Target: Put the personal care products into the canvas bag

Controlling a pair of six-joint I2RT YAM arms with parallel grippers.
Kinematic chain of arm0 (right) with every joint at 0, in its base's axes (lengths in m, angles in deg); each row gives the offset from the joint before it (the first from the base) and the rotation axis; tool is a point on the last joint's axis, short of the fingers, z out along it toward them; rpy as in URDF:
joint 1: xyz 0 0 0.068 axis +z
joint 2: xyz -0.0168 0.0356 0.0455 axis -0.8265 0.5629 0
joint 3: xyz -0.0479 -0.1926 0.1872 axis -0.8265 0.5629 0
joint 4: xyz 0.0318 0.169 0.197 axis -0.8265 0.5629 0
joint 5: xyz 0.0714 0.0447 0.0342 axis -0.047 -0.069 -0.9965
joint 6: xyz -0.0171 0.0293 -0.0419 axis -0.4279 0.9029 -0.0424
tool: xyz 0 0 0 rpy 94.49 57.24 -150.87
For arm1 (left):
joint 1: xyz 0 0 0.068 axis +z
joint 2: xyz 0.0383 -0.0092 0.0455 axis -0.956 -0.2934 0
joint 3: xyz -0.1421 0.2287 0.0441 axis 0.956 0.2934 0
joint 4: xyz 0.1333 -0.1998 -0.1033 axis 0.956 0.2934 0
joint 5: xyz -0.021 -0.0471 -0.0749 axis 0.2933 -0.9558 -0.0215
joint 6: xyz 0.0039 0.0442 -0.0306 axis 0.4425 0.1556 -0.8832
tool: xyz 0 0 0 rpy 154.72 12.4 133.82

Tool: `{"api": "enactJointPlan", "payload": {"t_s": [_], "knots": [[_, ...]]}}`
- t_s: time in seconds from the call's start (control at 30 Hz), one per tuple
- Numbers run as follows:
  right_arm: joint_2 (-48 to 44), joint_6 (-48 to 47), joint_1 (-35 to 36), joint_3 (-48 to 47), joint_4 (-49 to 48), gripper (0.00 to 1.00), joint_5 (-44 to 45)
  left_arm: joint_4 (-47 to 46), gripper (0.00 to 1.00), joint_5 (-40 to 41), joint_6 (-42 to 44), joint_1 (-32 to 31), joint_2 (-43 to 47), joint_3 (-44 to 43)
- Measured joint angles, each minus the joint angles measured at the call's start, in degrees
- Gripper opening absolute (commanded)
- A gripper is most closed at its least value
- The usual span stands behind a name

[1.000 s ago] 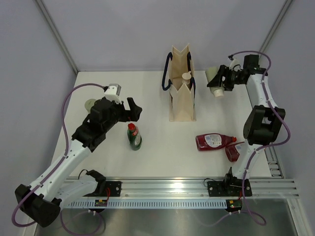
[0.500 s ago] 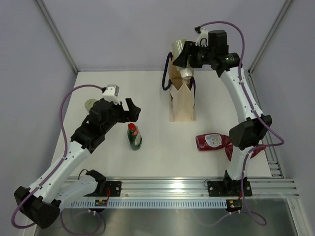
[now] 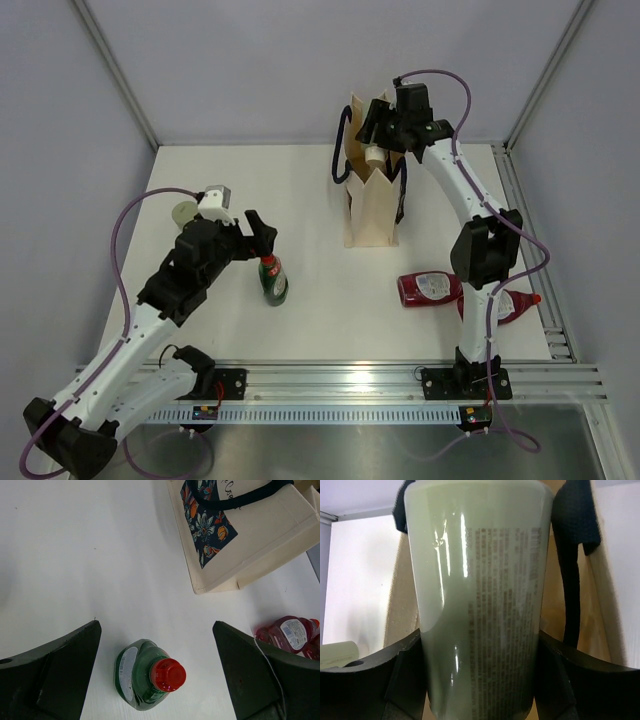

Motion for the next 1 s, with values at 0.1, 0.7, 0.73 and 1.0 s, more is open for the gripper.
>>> {"api": "enactJointPlan", "payload": {"t_s": [0.1, 0.7, 0.73, 1.0], "knots": [[-0.46, -0.55, 0.22, 0.2, -1.44, 0.0, 1.18, 0.09, 0.99, 0.48, 0.02, 0.02, -0.02, 0.33], [4.94, -10.86, 3.06, -6.75, -0.46, 0.4, -0.22, 2.27, 0.99, 1.95, 0.09, 0.13, 1.9, 1.77], [4.94, -11.21, 3.06, -6.75, -0.46, 0.42, -0.11, 2.29, 0.99, 2.08, 0.09, 0.13, 2.1, 2.01], [5.05, -13.55, 3.06, -6.67, -0.59, 0.61, -0.39, 2.4, 0.99, 2.38, 0.48, 0.17, 2.12, 2.12]]}}
